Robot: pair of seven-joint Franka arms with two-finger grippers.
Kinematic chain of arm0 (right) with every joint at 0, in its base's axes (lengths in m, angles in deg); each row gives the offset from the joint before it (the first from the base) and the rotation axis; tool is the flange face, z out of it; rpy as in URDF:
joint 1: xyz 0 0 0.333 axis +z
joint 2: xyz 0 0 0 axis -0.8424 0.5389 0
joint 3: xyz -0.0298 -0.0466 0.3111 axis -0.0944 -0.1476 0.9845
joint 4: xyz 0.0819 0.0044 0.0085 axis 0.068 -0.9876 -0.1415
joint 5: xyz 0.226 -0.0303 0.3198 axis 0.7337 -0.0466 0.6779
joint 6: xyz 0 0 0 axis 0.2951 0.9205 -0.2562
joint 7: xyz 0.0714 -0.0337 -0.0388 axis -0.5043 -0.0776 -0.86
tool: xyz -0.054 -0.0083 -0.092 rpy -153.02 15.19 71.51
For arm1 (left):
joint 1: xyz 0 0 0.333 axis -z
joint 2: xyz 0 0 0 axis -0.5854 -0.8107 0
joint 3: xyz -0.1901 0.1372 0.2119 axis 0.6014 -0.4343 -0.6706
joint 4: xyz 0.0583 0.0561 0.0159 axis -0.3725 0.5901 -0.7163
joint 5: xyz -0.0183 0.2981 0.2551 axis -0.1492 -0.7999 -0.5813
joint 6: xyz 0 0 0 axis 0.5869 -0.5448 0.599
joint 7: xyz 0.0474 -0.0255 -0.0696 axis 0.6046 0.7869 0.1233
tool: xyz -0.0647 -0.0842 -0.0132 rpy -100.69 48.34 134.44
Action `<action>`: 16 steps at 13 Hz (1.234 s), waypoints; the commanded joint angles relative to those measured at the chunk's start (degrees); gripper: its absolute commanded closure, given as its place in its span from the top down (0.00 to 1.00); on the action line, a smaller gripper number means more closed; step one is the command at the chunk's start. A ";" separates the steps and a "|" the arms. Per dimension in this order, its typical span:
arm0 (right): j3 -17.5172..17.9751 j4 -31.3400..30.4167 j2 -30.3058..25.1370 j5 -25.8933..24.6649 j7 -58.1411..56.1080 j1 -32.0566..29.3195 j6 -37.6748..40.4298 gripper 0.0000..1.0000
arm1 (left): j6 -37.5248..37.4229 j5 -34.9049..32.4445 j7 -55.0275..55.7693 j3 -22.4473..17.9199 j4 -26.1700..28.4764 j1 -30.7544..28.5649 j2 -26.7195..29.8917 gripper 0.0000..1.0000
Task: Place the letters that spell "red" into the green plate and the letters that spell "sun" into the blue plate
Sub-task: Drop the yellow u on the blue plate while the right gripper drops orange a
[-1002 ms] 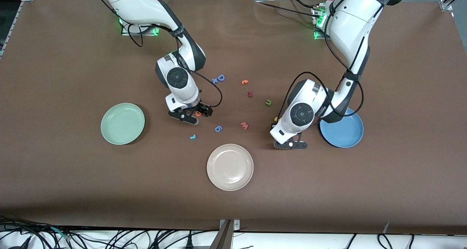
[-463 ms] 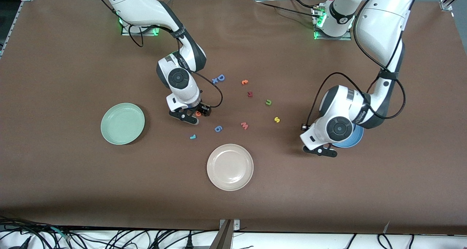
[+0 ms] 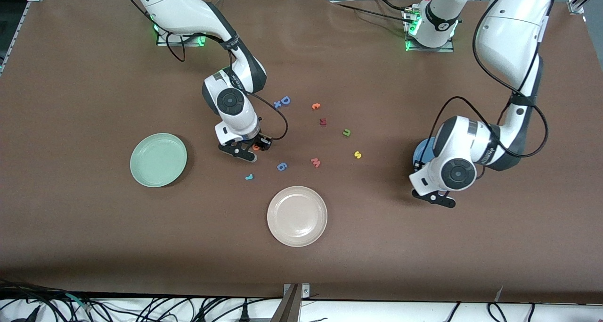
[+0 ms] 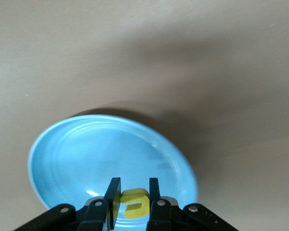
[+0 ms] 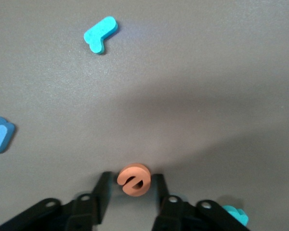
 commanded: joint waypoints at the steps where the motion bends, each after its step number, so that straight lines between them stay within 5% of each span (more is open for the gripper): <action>1: 0.01 1.02 1.17 0.73 -0.09 0.02 -0.67 0.22 | -0.20 -2.01 -2.63 0.55 0.96 -1.19 0.50 0.19; 3: 0.01 1.02 1.17 0.73 -0.17 -0.07 -0.50 0.16 | -0.20 -2.02 -2.54 0.55 0.96 -1.45 0.32 0.37; 4: 0.01 1.28 1.17 0.73 -0.26 -0.25 -0.23 0.15 | -0.20 -1.93 -2.19 0.55 0.96 -1.45 0.06 0.87; 5: 0.01 2.24 1.09 0.73 -0.44 -0.42 0.72 0.15 | -0.20 -1.93 -2.01 0.55 0.96 -1.36 0.05 1.00; 9: -0.17 11.46 0.74 0.64 -5.34 -3.40 16.43 0.14 | -0.37 -1.05 -1.66 1.68 0.79 -0.57 0.84 1.00; 11: -0.60 12.71 -0.31 0.64 -12.18 -5.86 21.10 0.14 | -0.37 -1.05 3.31 6.06 0.53 -0.57 1.11 1.00; 16: -10.78 12.71 -2.17 0.64 -33.89 -6.75 27.45 0.14 | 3.22 -0.96 28.26 10.13 0.26 4.95 -0.12 1.00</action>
